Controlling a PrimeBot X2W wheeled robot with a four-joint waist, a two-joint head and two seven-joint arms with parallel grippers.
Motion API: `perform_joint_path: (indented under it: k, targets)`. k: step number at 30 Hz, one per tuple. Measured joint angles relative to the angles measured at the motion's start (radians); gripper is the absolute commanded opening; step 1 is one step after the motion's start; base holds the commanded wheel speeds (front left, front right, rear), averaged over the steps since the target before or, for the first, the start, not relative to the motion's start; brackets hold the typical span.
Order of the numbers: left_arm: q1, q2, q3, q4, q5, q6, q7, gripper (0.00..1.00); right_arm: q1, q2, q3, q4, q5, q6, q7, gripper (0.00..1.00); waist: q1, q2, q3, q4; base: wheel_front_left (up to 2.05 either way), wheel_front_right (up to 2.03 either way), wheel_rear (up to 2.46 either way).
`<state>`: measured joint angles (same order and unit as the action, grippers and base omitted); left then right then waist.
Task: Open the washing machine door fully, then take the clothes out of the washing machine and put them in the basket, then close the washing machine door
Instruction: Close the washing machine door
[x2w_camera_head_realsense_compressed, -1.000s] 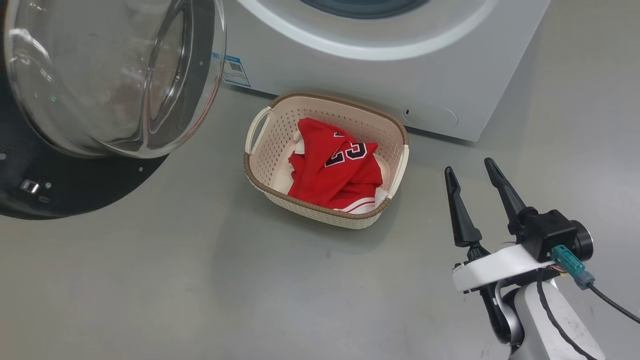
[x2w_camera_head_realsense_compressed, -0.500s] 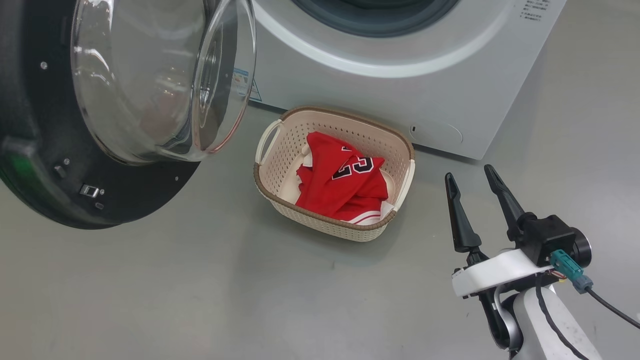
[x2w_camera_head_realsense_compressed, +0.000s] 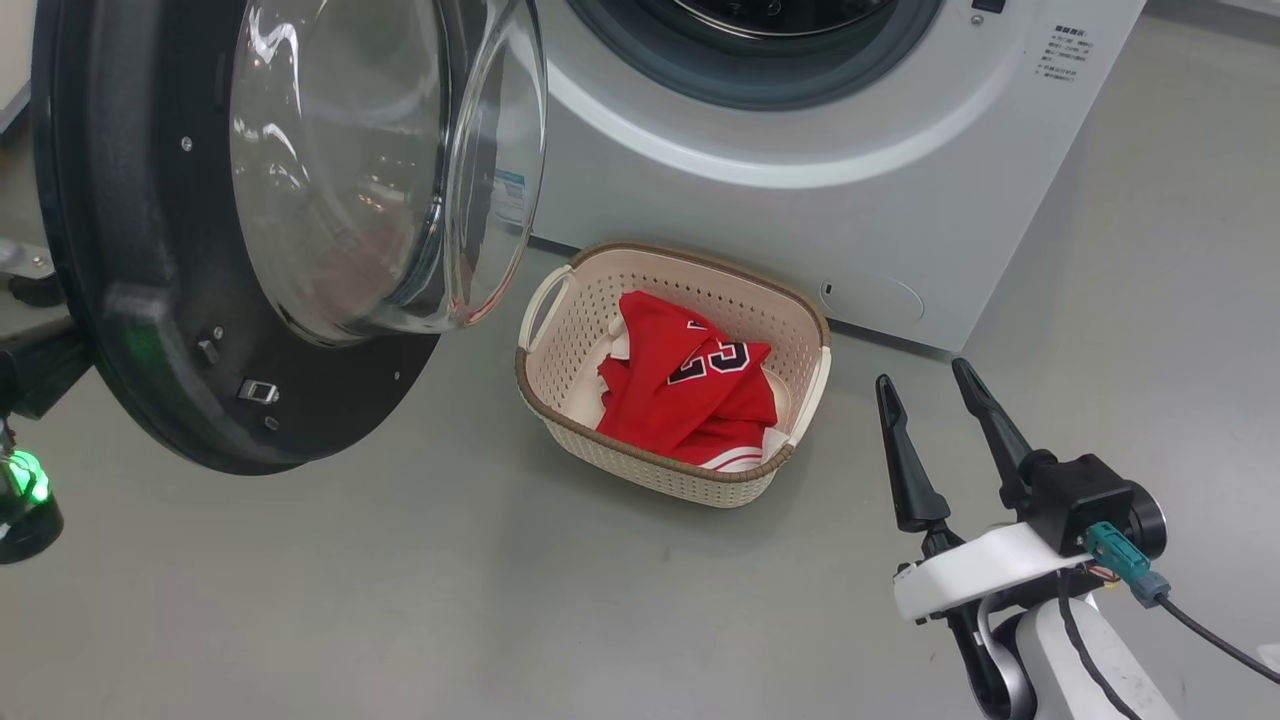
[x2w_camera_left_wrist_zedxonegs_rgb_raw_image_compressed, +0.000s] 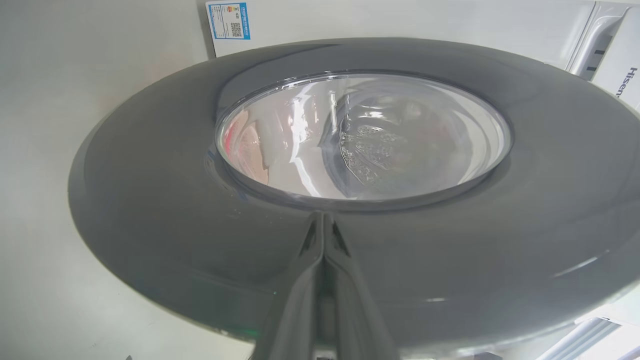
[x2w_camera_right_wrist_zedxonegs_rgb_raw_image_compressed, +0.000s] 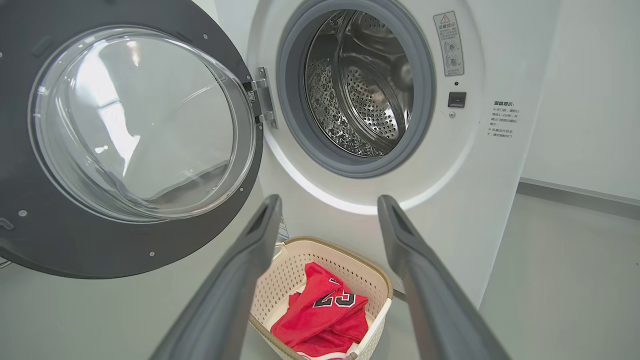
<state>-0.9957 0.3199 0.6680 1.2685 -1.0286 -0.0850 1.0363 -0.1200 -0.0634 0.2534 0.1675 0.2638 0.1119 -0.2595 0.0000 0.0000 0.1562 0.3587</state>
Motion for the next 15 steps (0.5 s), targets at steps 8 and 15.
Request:
perform_joint_path:
  k: [8,15]
  targets:
    - [0.025,-0.018,-0.002,-0.020,-0.001,-0.017,0.006,0.00,0.008,0.001,0.002,0.000,0.000,0.000,0.000,1.00,0.0000,0.0000,-0.008,0.000,0.00,0.00,0.00]
    - [0.060,-0.012,-0.028,-0.109,0.020,-0.035,-0.103,0.00,0.011,0.002,-0.002,-0.001,0.001,0.000,0.000,1.00,0.0000,0.0000,-0.010,0.003,0.00,0.00,0.00]
